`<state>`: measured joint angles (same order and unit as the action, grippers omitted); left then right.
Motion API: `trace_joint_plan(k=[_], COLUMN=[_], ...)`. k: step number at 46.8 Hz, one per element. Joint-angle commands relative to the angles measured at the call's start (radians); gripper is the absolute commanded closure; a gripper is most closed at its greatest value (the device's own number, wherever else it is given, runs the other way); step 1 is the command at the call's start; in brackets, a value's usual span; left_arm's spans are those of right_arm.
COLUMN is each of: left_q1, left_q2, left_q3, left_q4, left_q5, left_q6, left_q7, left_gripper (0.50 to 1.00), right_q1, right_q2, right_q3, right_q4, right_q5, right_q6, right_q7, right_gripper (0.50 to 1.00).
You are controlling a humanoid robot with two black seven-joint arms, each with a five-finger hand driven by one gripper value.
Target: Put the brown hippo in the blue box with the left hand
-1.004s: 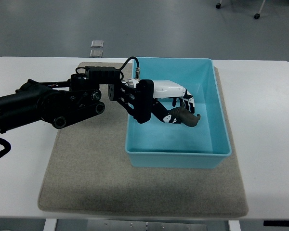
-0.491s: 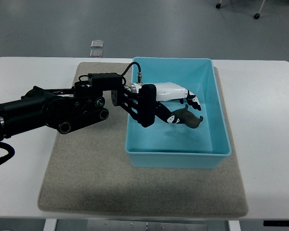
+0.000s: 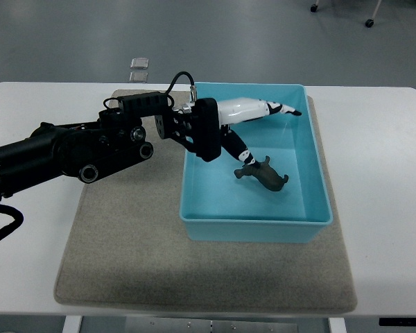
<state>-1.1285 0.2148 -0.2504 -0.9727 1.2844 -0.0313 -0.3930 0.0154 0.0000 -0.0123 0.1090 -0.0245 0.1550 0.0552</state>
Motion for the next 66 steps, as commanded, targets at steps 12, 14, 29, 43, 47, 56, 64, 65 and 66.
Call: trace_joint_plan(k=[12, 14, 29, 43, 47, 56, 64, 65, 66], left_q1=[0.035, 0.039, 0.053, 0.053, 0.053, 0.065, 0.084, 0.087, 0.090], left_q2=[0.035, 0.035, 0.055, 0.083, 0.081, 0.081, 0.083, 0.083, 0.083], left_q3=[-0.180, -0.205, -0.332, -0.336, -0.339, -0.340, -0.339, -0.339, -0.339], left_q4=[0.023, 0.043, 0.193, 0.474, 0.543, 0.594, 0.595, 0.595, 0.594], left_q5=[-0.318, -0.379, -0.847, -1.156, -1.157, -1.238, -1.395, -1.402, -1.406], left_q6=[0.008, 0.011, -0.033, -0.334, -0.322, -0.266, -0.243, -0.239, -0.233], left_q7=[0.000, 0.000, 0.003, 0.008, 0.009, 0.019, 0.080, 0.085, 0.086], left_gripper=[0.504, 0.504, 0.504, 0.504, 0.504, 0.504, 0.504, 0.504, 0.504], right_q1=[0.000, 0.000, 0.000, 0.000, 0.000, 0.000, 0.000, 0.000, 0.000], right_q2=[0.000, 0.000, 0.000, 0.000, 0.000, 0.000, 0.000, 0.000, 0.000], right_q3=[0.000, 0.000, 0.000, 0.000, 0.000, 0.000, 0.000, 0.000, 0.000], right_q4=[0.000, 0.000, 0.000, 0.000, 0.000, 0.000, 0.000, 0.000, 0.000], right_q5=[0.000, 0.000, 0.000, 0.000, 0.000, 0.000, 0.000, 0.000, 0.000], right_q6=[0.000, 0.000, 0.000, 0.000, 0.000, 0.000, 0.000, 0.000, 0.000], right_q7=[0.000, 0.000, 0.000, 0.000, 0.000, 0.000, 0.000, 0.000, 0.000], right_gripper=[0.564, 0.564, 0.564, 0.564, 0.564, 0.564, 0.564, 0.564, 0.564])
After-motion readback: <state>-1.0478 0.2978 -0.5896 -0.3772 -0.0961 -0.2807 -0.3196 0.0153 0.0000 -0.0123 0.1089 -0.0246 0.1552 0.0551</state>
